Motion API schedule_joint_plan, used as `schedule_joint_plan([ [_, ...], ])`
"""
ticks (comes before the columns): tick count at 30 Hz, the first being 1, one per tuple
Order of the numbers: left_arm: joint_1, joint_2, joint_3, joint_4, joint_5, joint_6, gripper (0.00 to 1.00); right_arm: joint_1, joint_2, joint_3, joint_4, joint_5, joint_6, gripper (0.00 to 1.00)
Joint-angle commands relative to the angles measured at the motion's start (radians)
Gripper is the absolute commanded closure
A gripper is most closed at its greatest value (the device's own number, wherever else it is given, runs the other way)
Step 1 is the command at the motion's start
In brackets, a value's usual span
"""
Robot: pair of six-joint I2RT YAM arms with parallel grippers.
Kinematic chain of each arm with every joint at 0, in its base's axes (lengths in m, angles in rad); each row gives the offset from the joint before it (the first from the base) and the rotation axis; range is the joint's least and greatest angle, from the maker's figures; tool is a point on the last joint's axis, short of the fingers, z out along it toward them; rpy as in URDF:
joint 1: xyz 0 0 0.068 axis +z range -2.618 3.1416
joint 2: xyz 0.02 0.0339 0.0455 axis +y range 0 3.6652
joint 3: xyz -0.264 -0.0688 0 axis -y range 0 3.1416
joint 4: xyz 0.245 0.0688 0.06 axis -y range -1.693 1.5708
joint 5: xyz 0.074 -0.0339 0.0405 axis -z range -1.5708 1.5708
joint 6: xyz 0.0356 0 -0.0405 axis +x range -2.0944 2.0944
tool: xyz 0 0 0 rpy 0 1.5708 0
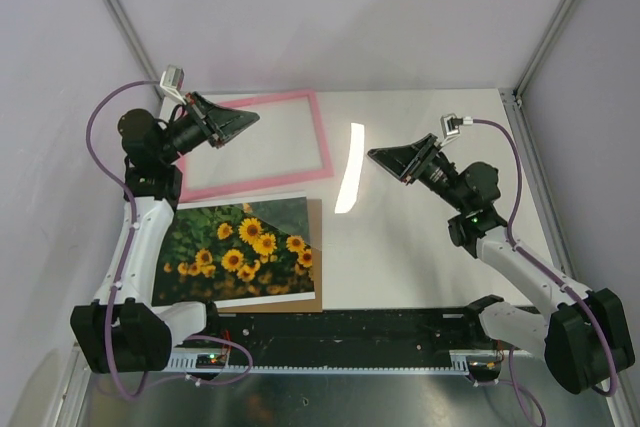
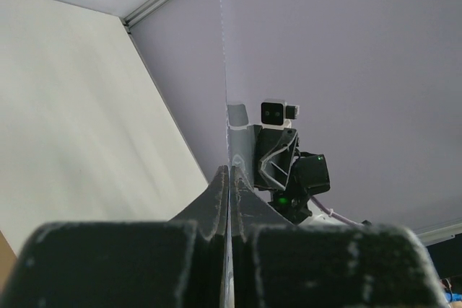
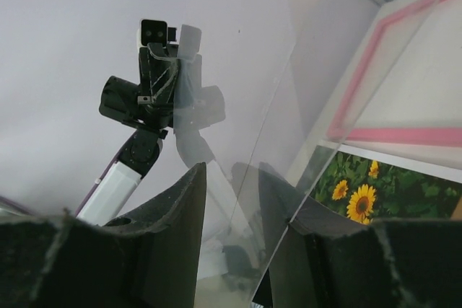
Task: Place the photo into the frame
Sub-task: Pass from the left arm to the right
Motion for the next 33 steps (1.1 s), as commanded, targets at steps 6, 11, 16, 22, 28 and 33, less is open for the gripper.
schedule_joint_plan([
  [6, -0.034, 0.024, -0.005, 0.032, 0.065, 0.033, 1.0, 0.019, -0.007, 0.077, 0.0, -0.073, -0.027, 0.73],
  [11, -0.067, 0.044, -0.005, 0.038, 0.065, 0.045, 1.0, 0.004, -0.026, 0.082, -0.045, -0.089, -0.033, 0.95],
  [16, -0.078, 0.065, -0.009, 0.04, 0.065, 0.052, 0.98, -0.017, -0.046, 0.083, -0.071, -0.094, -0.026, 1.0],
  [22, -0.078, 0.081, -0.027, 0.031, 0.018, 0.095, 0.56, -0.037, -0.079, 0.114, -0.204, -0.101, -0.07, 1.0],
  [28, -0.074, 0.134, -0.009, -0.095, -0.115, 0.222, 0.26, -0.112, -0.165, 0.123, -0.41, -0.092, -0.148, 1.0],
  [33, -0.064, 0.15, 0.025, -0.23, -0.344, 0.275, 0.18, -0.226, -0.222, 0.123, -0.552, -0.125, -0.195, 1.0],
])
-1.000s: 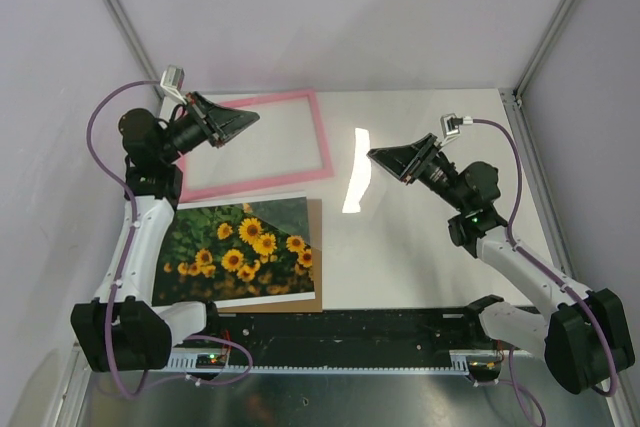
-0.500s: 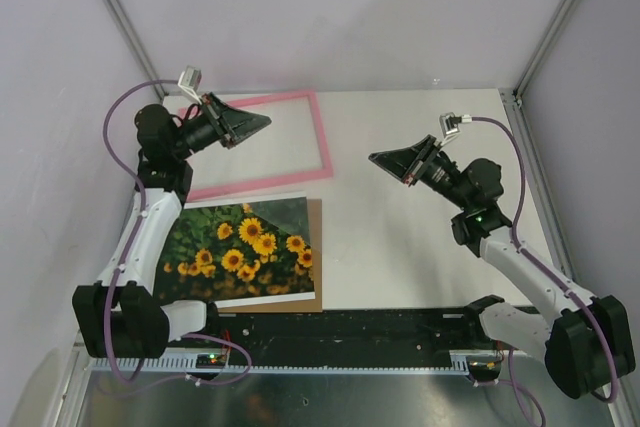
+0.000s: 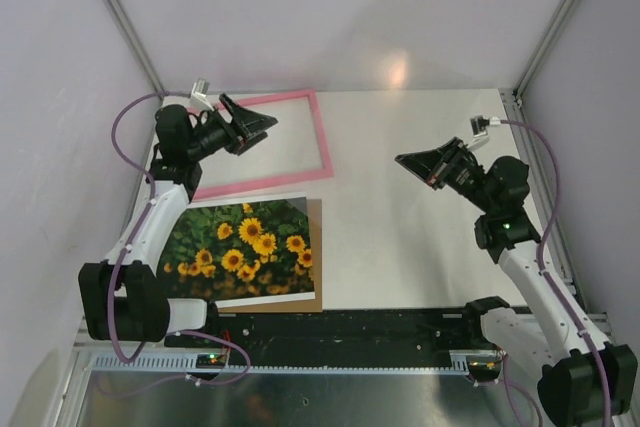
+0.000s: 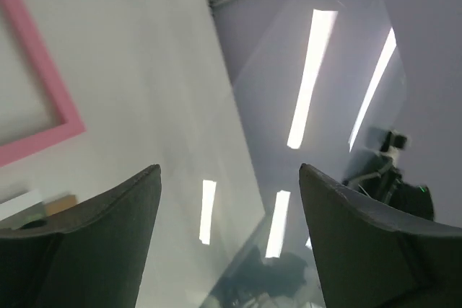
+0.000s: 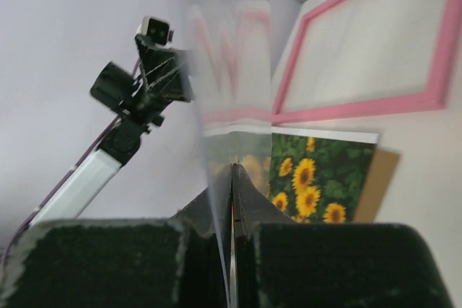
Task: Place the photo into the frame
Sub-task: Pass from the left arm to the right, then pick up the item from the center of the board.
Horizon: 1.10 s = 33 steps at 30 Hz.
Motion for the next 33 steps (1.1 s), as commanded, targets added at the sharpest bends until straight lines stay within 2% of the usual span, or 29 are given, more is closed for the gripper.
schedule_joint_plan([
  [1, 0.01, 0.001, 0.051, -0.147, -0.256, 0.088, 0.18, -0.095, -0.058, 0.049, -0.14, -0.038, -0.071, 1.0],
  [7, -0.005, 0.01, 0.024, -0.315, -0.634, -0.012, 0.19, -0.202, -0.102, 0.048, -0.266, -0.065, -0.134, 1.0],
  [15, -0.118, 0.13, 0.085, -0.497, -0.993, -0.144, 0.2, -0.262, -0.089, 0.071, -0.409, -0.055, -0.211, 1.0],
  [22, -0.201, 0.303, 0.194, -0.58, -1.124, -0.227, 0.21, -0.328, -0.085, 0.103, -0.5, -0.044, -0.281, 1.0],
  [33, -0.273, 0.517, 0.332, -0.733, -1.213, -0.355, 0.24, -0.354, -0.091, 0.11, -0.531, -0.057, -0.292, 1.0],
])
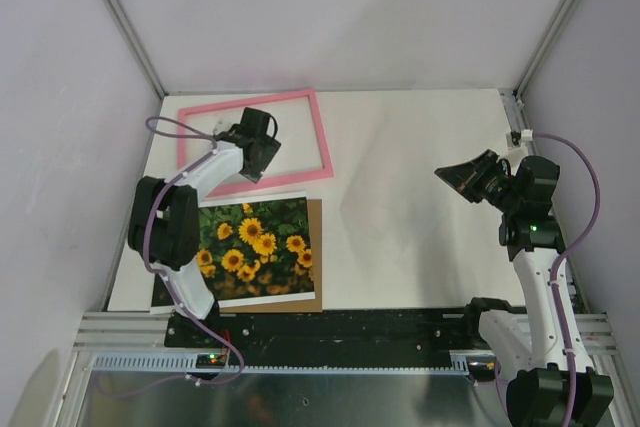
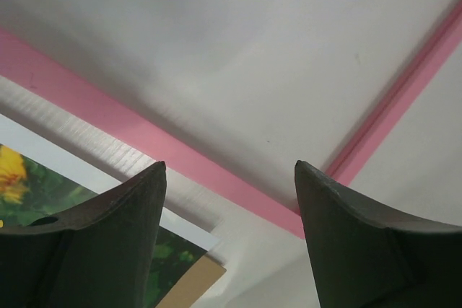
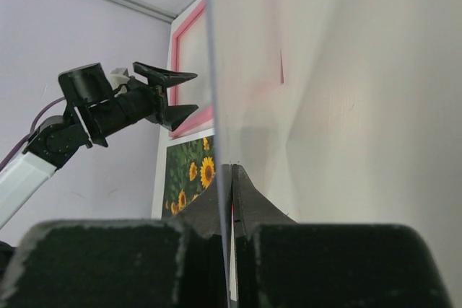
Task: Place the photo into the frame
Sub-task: Pick up the item from the center of the board.
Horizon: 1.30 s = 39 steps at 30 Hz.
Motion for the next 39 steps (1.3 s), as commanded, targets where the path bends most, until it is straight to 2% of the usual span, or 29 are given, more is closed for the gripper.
schedule_joint_plan([
  [1, -0.011, 0.046, 0.058, -0.098, -0.102, -0.089, 0.24, -0.004, -0.012, 0.051, 0.015, -0.024, -0.015, 1.0],
  [19, -0.014, 0.152, 0.145, -0.274, -0.147, -0.248, 0.26, -0.004, -0.017, 0.063, -0.004, -0.027, -0.021, 1.0],
  [39, 0.028, 0.253, 0.196, -0.339, -0.148, -0.274, 0.29, -0.006, -0.023, 0.089, -0.062, -0.02, -0.056, 1.0],
])
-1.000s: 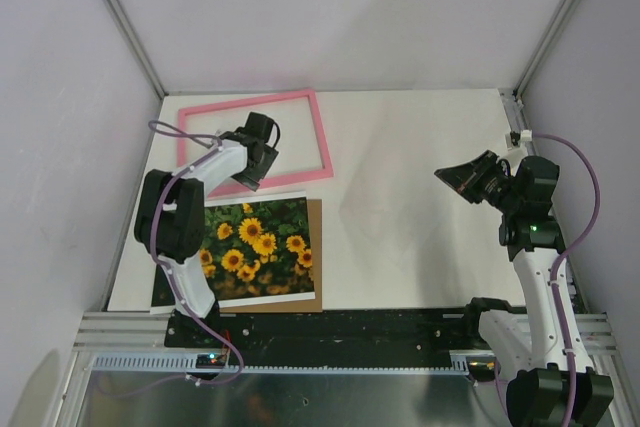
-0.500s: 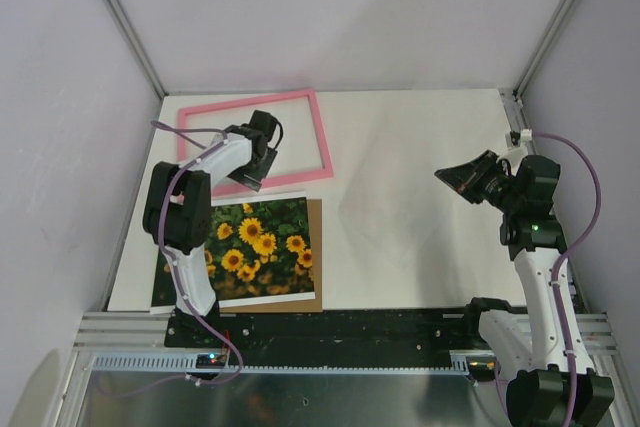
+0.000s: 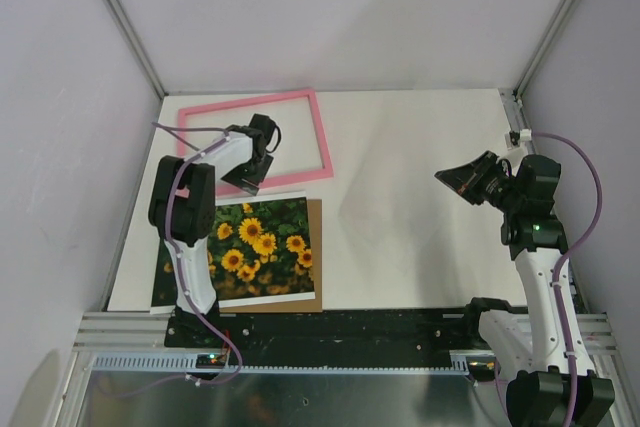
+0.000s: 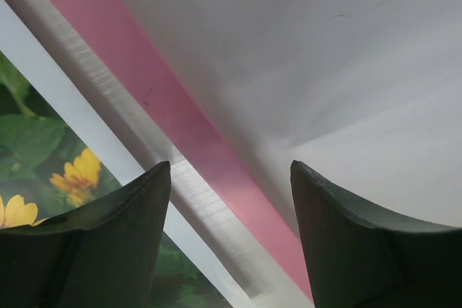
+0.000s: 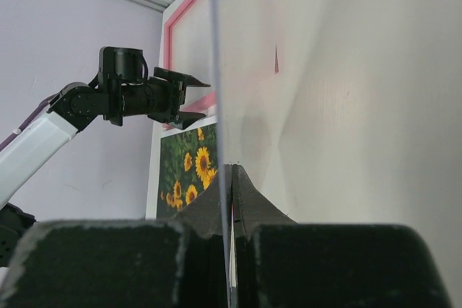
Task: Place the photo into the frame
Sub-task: Pick up the item from the center of the board.
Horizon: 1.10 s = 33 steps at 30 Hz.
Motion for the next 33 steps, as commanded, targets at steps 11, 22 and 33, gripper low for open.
schedule_joint_plan([
  [11, 0.008, 0.087, 0.081, -0.028, -0.029, -0.015, 0.55, -0.005, -0.018, 0.052, 0.028, -0.004, -0.024, 1.0],
  [22, 0.008, 0.039, 0.069, -0.027, -0.037, 0.038, 1.0, -0.006, -0.013, 0.056, 0.037, -0.004, -0.02, 1.0],
  [33, 0.008, -0.062, 0.054, -0.022, -0.052, 0.103, 1.0, -0.008, -0.003, 0.068, 0.032, 0.004, -0.028, 1.0],
])
